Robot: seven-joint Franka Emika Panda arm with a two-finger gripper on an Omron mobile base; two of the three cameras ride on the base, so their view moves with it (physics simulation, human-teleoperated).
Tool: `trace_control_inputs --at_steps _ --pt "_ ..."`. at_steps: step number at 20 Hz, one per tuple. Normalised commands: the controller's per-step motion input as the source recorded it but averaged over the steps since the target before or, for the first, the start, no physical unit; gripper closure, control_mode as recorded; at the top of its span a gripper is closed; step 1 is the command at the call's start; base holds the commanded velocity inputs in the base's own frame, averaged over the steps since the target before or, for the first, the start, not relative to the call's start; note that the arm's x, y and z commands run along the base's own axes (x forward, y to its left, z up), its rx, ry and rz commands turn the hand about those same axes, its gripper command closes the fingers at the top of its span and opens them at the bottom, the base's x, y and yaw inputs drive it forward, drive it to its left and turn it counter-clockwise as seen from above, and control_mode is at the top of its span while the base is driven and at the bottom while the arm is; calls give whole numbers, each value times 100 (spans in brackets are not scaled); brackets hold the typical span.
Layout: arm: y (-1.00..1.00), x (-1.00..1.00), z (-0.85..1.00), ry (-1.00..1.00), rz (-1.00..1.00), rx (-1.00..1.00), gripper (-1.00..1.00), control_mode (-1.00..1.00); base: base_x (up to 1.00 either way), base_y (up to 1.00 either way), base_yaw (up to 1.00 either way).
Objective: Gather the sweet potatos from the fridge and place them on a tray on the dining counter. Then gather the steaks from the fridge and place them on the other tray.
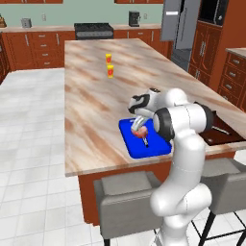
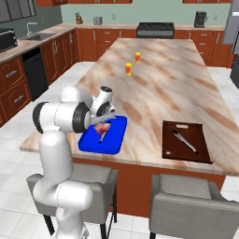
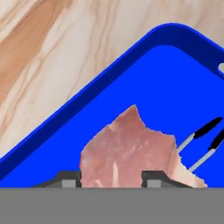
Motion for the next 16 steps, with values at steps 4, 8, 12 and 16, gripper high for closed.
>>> trace_control_inputs --at_steps 4,8,12,16 --pt "-1 -30 61 0 0 -2 -100 -100 0 0 0" --pt "-22 -82 84 0 -7 -4 -100 -100 0 0 0" --pt "-25 -100 92 -2 -11 -2 -100 -100 0 0 0" --pt "-3 -100 100 0 -20 0 -100 -100 0 0 0"
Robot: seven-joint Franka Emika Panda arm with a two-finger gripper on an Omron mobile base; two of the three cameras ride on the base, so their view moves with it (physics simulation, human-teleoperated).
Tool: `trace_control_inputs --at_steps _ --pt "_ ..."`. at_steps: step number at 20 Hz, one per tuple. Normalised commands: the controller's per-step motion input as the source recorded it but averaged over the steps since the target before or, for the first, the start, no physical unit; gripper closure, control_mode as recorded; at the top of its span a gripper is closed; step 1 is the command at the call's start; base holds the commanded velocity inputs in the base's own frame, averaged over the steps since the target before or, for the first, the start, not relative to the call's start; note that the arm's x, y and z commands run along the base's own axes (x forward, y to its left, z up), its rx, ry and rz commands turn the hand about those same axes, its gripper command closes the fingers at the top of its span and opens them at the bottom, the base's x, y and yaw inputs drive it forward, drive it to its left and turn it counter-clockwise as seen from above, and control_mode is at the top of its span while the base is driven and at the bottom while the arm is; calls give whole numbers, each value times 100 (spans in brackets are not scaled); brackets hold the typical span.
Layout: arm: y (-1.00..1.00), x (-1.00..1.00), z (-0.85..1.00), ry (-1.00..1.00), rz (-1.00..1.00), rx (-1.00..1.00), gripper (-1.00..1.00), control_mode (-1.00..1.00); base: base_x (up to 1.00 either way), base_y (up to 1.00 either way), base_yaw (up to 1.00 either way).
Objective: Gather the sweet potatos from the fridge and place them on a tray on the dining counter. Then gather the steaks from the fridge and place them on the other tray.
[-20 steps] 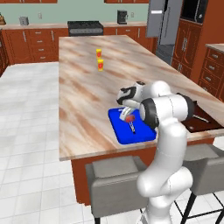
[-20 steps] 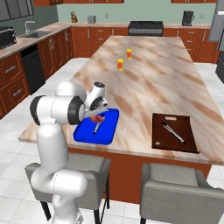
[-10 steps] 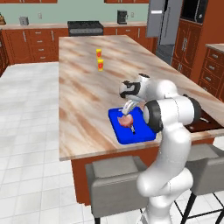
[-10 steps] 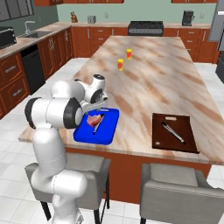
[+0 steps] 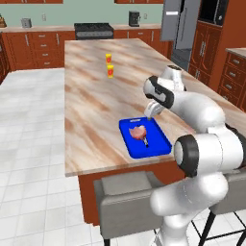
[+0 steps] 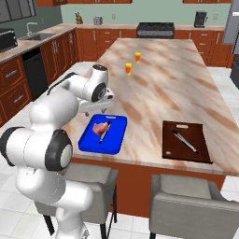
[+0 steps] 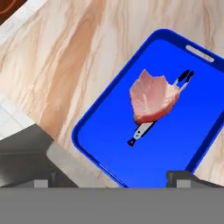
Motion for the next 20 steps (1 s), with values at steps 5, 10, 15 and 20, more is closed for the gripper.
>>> trace_control_inputs --at_steps 5,10,15,20 --pt "2 -100 95 0 -30 -1 -100 -100 0 0 0" --pt "0 -100 81 -3 -28 -3 -100 -100 0 0 0" --pt "0 -100 48 -2 -23 -1 -100 -100 0 0 0" --pt "6 -99 24 -3 -19 0 -100 -100 0 0 0"
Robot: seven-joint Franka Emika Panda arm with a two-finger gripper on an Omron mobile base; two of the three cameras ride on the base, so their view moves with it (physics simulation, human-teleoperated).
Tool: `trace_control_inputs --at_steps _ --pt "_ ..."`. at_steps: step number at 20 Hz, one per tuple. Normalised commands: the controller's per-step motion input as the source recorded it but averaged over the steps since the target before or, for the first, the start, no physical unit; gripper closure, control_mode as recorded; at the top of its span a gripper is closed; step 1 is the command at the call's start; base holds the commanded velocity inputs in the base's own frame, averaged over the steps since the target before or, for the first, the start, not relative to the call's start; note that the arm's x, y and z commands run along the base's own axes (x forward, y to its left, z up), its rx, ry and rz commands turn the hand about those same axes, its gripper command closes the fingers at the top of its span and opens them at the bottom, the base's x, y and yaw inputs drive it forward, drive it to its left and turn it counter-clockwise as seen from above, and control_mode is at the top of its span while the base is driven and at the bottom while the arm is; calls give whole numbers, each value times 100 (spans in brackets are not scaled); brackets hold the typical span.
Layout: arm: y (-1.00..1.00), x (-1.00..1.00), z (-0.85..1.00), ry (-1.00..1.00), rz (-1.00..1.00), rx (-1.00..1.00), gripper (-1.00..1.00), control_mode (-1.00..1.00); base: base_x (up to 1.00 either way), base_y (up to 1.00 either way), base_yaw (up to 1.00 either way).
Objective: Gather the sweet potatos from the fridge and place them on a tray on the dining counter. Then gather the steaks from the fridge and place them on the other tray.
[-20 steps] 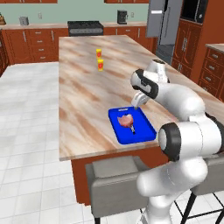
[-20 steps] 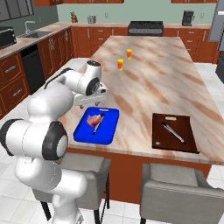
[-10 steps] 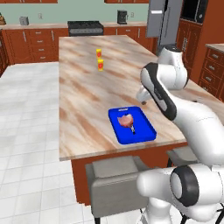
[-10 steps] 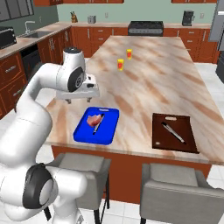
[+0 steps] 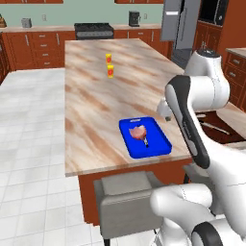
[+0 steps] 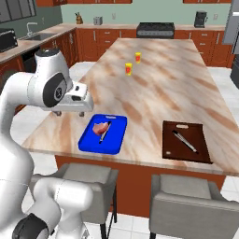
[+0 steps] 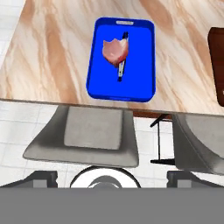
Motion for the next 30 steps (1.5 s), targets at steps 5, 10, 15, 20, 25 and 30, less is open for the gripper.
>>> trace_control_inputs --at_steps 5,10,15,20,25,30 --pt "0 -91 5 -1 -8 0 -100 -100 0 0 0" --pt "0 -29 0 0 0 0 -100 -100 0 0 0" --pt "0 -9 0 0 0 0 -100 100 -4 0 0" --pt "0 0 0 0 0 0 -100 100 -37 19 5" --pt "0 0 0 0 0 0 -100 100 -20 89 20" --pt "0 0 0 0 0 0 -100 100 -10 88 39"
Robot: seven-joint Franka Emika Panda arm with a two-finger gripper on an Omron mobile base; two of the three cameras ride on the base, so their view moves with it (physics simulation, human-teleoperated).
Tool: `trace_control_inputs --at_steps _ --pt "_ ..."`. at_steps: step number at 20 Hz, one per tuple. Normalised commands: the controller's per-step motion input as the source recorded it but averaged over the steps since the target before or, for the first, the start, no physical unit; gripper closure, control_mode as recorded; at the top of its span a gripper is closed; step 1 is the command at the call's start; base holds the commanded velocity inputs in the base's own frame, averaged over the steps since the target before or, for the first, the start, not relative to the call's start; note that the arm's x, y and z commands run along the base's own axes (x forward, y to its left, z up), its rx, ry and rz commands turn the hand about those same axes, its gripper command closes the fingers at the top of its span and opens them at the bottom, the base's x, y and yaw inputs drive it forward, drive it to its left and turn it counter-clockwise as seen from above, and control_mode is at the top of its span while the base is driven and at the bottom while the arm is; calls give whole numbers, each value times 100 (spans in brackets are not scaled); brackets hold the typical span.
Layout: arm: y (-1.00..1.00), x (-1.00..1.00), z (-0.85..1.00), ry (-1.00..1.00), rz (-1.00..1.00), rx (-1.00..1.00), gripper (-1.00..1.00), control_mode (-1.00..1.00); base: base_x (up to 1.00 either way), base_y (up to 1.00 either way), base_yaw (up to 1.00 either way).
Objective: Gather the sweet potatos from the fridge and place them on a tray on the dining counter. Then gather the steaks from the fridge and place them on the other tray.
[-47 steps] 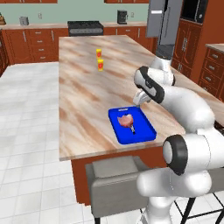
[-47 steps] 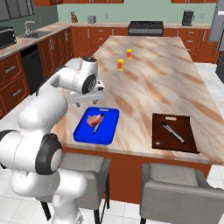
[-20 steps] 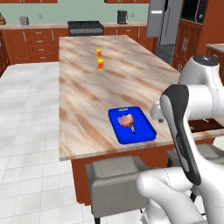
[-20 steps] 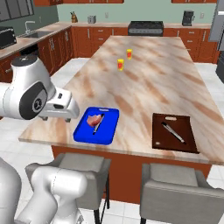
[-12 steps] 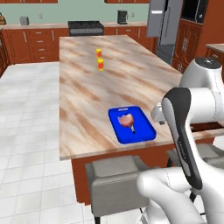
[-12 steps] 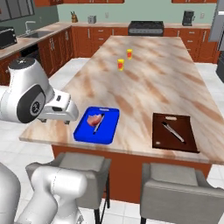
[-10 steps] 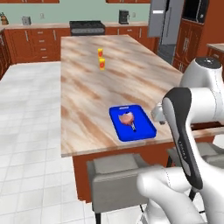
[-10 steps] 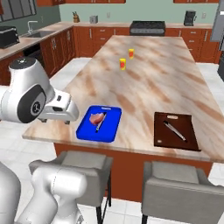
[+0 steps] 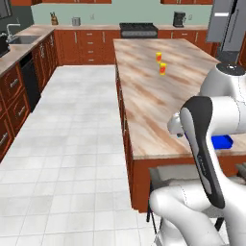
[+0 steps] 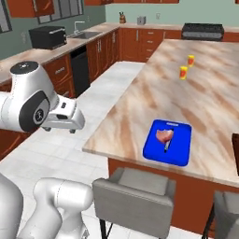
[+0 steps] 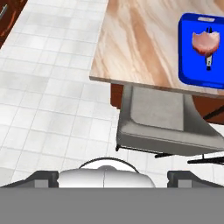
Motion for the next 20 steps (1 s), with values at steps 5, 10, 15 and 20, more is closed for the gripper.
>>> trace_control_inputs --at_steps 5,10,15,20 --pt "0 0 0 0 0 0 -100 100 -3 67 -7" --pt "0 0 0 0 0 0 -100 100 0 93 -13" --pt "0 0 0 0 0 0 -100 100 4 73 -4" --pt "0 0 0 0 0 0 -100 100 45 54 -1"
